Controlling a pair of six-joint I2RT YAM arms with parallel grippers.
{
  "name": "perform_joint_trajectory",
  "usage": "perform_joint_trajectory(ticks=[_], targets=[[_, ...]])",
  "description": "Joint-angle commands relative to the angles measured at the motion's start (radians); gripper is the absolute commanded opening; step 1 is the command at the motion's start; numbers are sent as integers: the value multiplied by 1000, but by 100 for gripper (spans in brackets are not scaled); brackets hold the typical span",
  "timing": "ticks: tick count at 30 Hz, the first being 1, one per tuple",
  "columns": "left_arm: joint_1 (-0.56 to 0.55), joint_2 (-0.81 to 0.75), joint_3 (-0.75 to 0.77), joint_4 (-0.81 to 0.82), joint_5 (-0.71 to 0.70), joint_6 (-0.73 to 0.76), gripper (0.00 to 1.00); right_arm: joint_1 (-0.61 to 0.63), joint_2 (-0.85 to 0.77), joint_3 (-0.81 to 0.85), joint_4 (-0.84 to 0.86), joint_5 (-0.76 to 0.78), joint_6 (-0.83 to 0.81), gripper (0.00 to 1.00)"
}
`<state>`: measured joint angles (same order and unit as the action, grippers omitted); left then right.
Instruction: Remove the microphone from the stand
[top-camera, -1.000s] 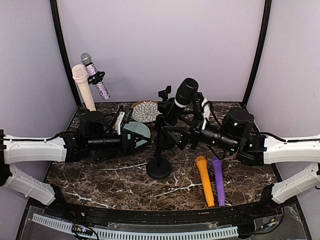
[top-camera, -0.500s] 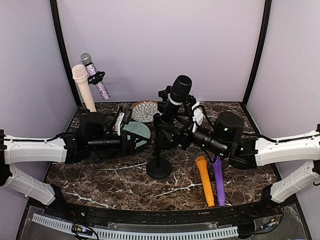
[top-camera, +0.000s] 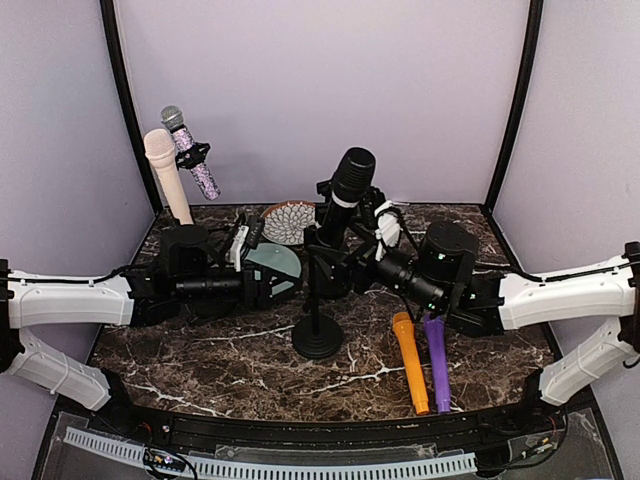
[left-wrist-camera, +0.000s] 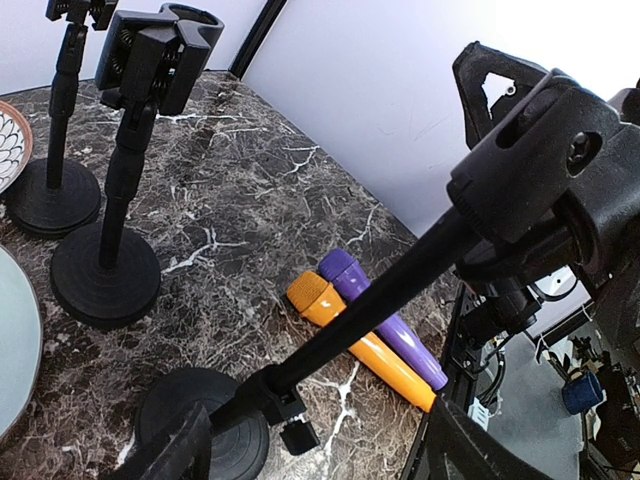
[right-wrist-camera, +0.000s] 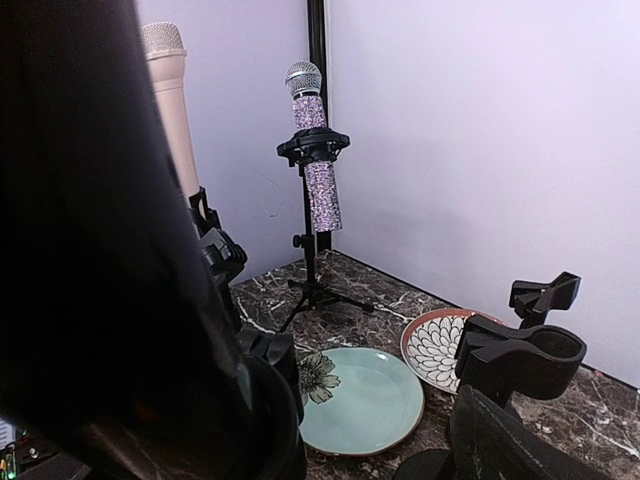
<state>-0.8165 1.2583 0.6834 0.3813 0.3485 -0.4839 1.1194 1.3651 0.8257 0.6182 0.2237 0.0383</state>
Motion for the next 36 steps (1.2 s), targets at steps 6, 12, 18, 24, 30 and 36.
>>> perform_joint_trajectory(ticks=[6,12,18,24,30,36], targets=[[-4,-19,-12,14,-5,-3,77,6,20,29,86,54,-29,99],[-4,-20,-13,11,-7,-1,77,6,-25,-11,136,-49,-33,93],[-5,-17,-17,22,-4,-7,77,7,-32,-16,120,-92,-13,98],[-6,-25,-23,22,-3,-10,77,8,-2,-3,105,-51,9,98],[-6,-31,-29,20,0,-19,76,8,15,5,95,-55,8,82],[-6,-36,-34,21,-5,-20,76,13,-2,-5,102,-50,3,57]])
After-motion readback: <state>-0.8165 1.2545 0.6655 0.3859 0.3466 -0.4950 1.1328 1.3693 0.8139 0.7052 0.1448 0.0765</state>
